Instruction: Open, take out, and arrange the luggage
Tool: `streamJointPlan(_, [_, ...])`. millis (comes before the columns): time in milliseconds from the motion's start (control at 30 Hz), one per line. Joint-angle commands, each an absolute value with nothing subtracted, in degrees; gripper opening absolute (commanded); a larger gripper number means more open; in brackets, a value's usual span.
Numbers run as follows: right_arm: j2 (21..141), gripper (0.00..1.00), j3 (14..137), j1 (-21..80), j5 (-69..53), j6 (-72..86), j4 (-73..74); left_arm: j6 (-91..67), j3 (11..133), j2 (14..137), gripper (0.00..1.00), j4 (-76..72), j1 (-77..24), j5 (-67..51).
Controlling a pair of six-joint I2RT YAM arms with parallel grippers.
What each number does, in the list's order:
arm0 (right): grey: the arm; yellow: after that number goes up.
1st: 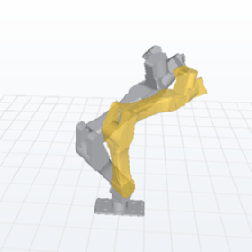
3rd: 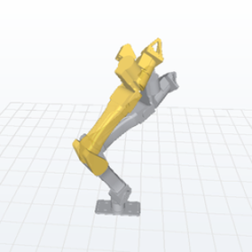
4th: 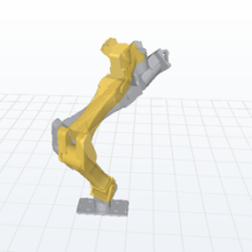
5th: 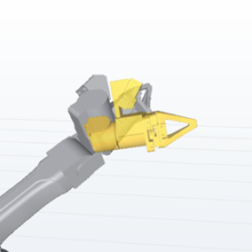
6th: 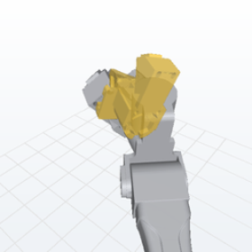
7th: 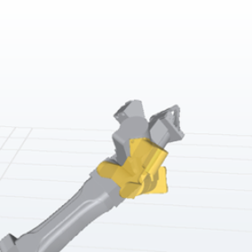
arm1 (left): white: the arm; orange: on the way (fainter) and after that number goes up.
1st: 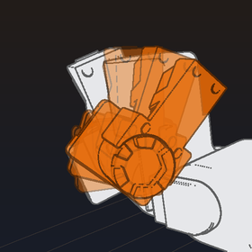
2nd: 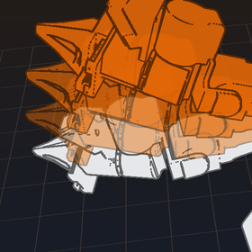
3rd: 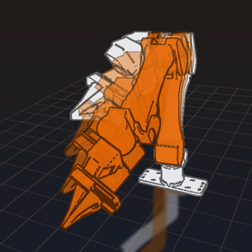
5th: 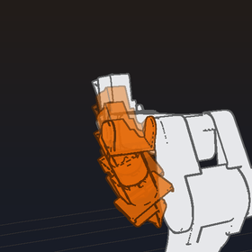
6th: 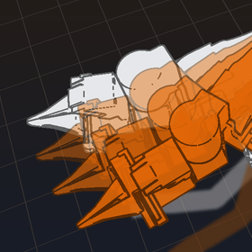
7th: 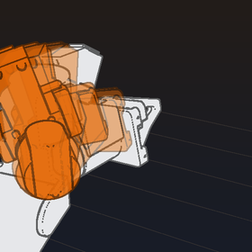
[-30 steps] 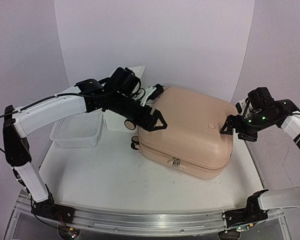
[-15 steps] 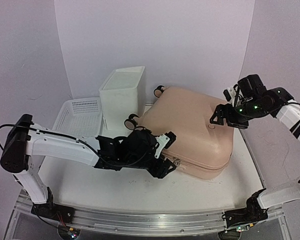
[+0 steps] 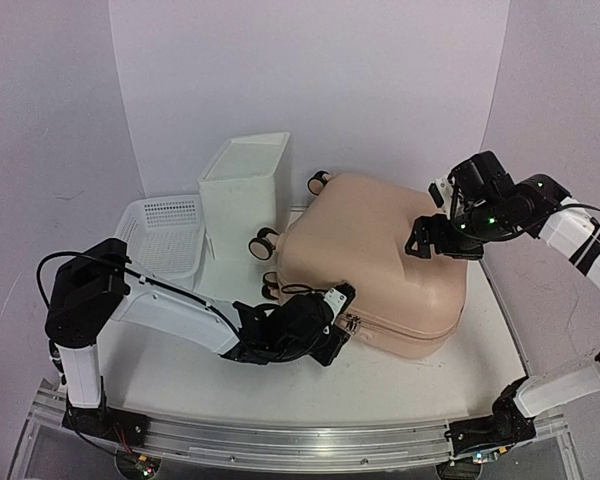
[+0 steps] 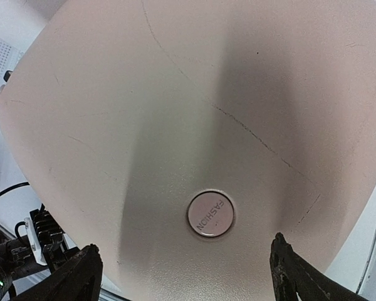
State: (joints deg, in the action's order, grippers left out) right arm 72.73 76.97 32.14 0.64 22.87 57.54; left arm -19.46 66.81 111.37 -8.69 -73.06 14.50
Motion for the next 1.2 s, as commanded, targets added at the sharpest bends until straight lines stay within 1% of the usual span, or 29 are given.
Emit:
streamJointPlan(0, [72.51,0.92,79.3,33.02,3.8,23.8,55.4,-20.33,70.89,112.26,0.34,-12.9,-73.93,21.35])
streamJointPlan(267, [71.45,0.92,78.38,33.46,4.36,23.86,55.57,-20.53,71.96,112.1,0.35,-13.3,-75.07,26.41])
streamJointPlan(367, [70.73,0.92,77.99,33.49,4.8,23.91,55.63,-20.15,71.83,111.42,0.38,-13.53,-75.32,27.17])
streamJointPlan(467, [70.51,0.92,77.66,33.49,4.88,23.82,55.8,-19.64,72.53,111.9,0.39,-13.67,-75.41,27.68])
streamJointPlan(633, [70.66,0.92,77.56,33.49,4.59,23.91,55.83,-18.96,74.74,113.53,0.37,-13.39,-75.41,28.74])
streamJointPlan(800, [70.58,0.92,77.6,33.49,4.61,24.01,55.88,-18.57,75.42,114.42,0.31,-13.36,-75.45,32.84])
streamJointPlan(867, [70.71,0.92,77.4,33.57,4.49,24.08,55.83,-18.66,75.9,114.61,0.33,-13.28,-75.54,35.21])
streamJointPlan(900, [70.81,0.92,77.31,33.64,4.53,24.16,55.81,-18.76,76.33,114.89,0.4,-13.15,-75.62,36.94])
streamJointPlan(933, [70.9,0.92,77.2,33.77,4.56,24.17,55.81,-18.88,76.71,115.07,0.45,-12.95,-75.63,37.92])
streamJointPlan(967, [71.11,0.92,77.12,33.77,4.57,24.17,55.81,-18.85,77.1,115.26,0.47,-12.92,-75.72,37.86])
streamJointPlan(1067, [71.53,0.92,77.27,34.01,4.48,24.14,55.81,-18.28,77.98,115.86,0.48,-12.76,-76.08,37.21])
streamJointPlan(1133, [71.61,0.92,77.5,34.2,4.6,24.17,55.89,-18.11,78.06,116.01,0.46,-12.45,-76.1,38.05])
streamJointPlan(1167, [71.43,0.92,77.51,34.26,4.72,24.17,55.89,-17.96,77.93,115.85,0.42,-12.4,-76.11,38.77])
